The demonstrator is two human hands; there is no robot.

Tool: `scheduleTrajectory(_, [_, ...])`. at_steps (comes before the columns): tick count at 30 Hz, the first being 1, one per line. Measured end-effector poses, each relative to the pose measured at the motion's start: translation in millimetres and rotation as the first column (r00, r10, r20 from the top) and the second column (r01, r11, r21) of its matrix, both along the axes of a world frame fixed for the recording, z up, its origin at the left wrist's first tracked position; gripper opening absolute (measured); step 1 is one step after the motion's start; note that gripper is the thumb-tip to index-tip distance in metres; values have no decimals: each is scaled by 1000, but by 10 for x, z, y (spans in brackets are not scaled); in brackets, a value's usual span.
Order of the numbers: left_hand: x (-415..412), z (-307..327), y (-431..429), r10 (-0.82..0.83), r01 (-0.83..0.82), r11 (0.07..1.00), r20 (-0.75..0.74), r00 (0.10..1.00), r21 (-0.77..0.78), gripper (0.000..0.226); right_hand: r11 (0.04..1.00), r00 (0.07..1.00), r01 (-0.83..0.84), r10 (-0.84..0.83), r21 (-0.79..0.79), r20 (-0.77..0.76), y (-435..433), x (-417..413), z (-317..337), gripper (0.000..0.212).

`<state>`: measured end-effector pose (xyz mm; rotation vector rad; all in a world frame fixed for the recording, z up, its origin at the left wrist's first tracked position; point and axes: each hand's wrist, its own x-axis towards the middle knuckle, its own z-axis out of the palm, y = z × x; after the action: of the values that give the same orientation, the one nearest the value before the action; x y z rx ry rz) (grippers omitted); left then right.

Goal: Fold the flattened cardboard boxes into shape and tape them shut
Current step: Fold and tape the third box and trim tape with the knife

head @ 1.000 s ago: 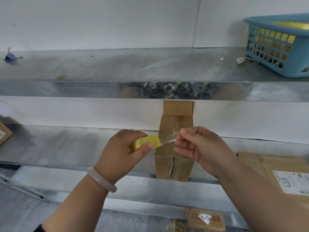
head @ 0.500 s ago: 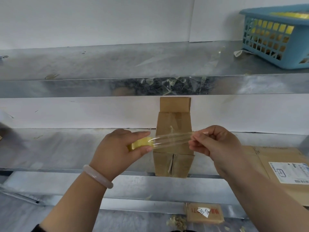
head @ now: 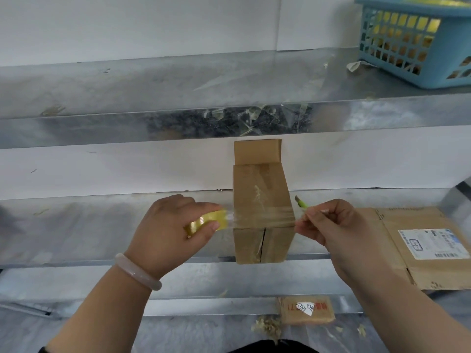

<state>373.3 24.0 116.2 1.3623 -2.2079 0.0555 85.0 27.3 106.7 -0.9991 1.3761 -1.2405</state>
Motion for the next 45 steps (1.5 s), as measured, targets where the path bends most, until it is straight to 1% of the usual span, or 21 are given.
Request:
scheduleTrajectory(2, [16, -21, 23, 54, -51, 998, 94, 994, -34, 38, 1000, 999, -3, 3, -7, -41, 23, -8, -12, 7])
scheduleTrajectory(4, [39, -40, 40, 71, -68, 997, 124, 990, -28, 41, 1000, 996, -22, 21, -12, -83, 39, -1, -19, 7])
scheduleTrajectory(8, [-17, -59, 65, 59, -56, 998, 123, 991, -24, 46, 1000, 997, 19, -20, -12, -77, 31, -54, -49, 6])
scheduleTrajectory(11, [-51, -89, 90, 38, -35, 999, 112, 993, -33, 47, 999, 996, 34, -33, 10, -80, 23, -120, -89, 8])
scheduleTrajectory(14, [-65, -167, 76, 32, -23, 998, 146, 989, -65, 47, 998, 996, 29, -25, 48, -86, 15, -128, -154, 8])
scheduleTrajectory(18, [-130, -270, 2, 53, -39, 996, 187, 981, -76, 46, 994, 998, 61, -62, 94, 1, -32, -130, -266, 7])
scheduleTrajectory(27, [-145, -457, -95, 94, -85, 995, 233, 968, -48, 48, 985, 998, 66, -62, 157, -29, -129, -106, -473, 6])
scheduleTrajectory(31, [-167, -493, -161, 92, -79, 995, 243, 966, -62, 47, 977, 994, 68, -82, 201, 67, -155, -62, -524, 5])
scheduleTrajectory(34, [-180, -557, -166, 96, -88, 995, 230, 969, -46, 47, 967, 976, 53, -103, 247, 194, -126, 30, -546, 9])
scheduleTrajectory(38, [-196, -610, -171, 95, -89, 995, 207, 974, -39, 47, 958, 920, 57, -159, 280, 358, -118, 92, -566, 11])
scheduleTrajectory(41, [-209, -612, -172, 101, -97, 995, 213, 972, -29, 48, 941, 850, 33, -204, 337, 486, -122, 127, -623, 19])
scheduleTrajectory(42, [-214, -613, -166, 103, -100, 995, 213, 972, -25, 48, 934, 830, 19, -214, 357, 516, -119, 130, -654, 19])
scheduleTrajectory(45, [-235, -607, -156, 109, -108, 994, 209, 972, -17, 49, 914, 809, -13, -229, 406, 542, -127, 118, -751, 14])
